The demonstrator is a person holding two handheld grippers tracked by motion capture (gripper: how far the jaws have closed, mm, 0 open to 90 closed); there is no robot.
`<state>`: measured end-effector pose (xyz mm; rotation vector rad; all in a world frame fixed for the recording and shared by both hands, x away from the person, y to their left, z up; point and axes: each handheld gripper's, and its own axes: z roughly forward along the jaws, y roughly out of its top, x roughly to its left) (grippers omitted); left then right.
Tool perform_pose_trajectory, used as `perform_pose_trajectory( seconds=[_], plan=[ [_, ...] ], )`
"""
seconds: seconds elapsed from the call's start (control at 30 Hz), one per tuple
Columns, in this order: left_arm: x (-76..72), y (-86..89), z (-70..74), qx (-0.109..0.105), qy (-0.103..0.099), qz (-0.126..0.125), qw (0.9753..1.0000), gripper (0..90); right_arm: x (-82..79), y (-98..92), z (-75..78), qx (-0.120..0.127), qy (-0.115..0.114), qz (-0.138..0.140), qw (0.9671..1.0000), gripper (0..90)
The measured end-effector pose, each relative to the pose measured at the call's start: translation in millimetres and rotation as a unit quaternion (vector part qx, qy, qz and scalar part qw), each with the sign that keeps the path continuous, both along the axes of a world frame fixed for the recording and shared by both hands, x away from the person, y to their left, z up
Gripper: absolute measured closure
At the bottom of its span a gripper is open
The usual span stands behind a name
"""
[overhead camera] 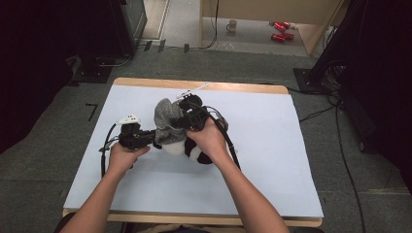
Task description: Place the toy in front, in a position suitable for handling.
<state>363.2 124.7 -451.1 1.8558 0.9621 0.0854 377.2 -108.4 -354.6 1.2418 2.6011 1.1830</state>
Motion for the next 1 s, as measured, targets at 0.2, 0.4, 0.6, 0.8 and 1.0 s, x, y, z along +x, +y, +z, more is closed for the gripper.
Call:
perform_pose_trajectory(
  seconds=[0.2, 0.4, 0.6, 0.8, 1.0],
  plan=[
    [1.7, 0.5, -1.8, 0.0, 0.008, 0.005, 1.0, 79.0, 2.8, -1.3, -20.2, -0.031, 0.0, -0.007, 0.9995, 79.4],
    [2.1, 5.4, -0.5, -0.001, 0.007, 0.018, 0.9998, 65.1, 5.2, 1.7, -23.1, -0.06, -0.023, -0.005, 0.9979, 79.5],
    [0.0, 15.0, -1.8, -0.001, 0.013, 0.0, 0.9999, 45.9, 11.3, -3.0, -22.4, -0.059, -0.02, -0.009, 0.998, 79.5],
    [-6.3, 10.7, -6.4, -0.011, 0.016, -0.043, 0.9989, 37.8, 17.4, -7.4, -21.8, -0.049, -0.01, -0.015, 0.9986, 79.3],
    [-10.9, -7.7, -16.3, 0.015, -0.015, -0.048, 0.9986, 29.1, 22.4, -10.8, -21.4, -0.041, -0.001, -0.023, 0.9989, 79.2]
  ],
)
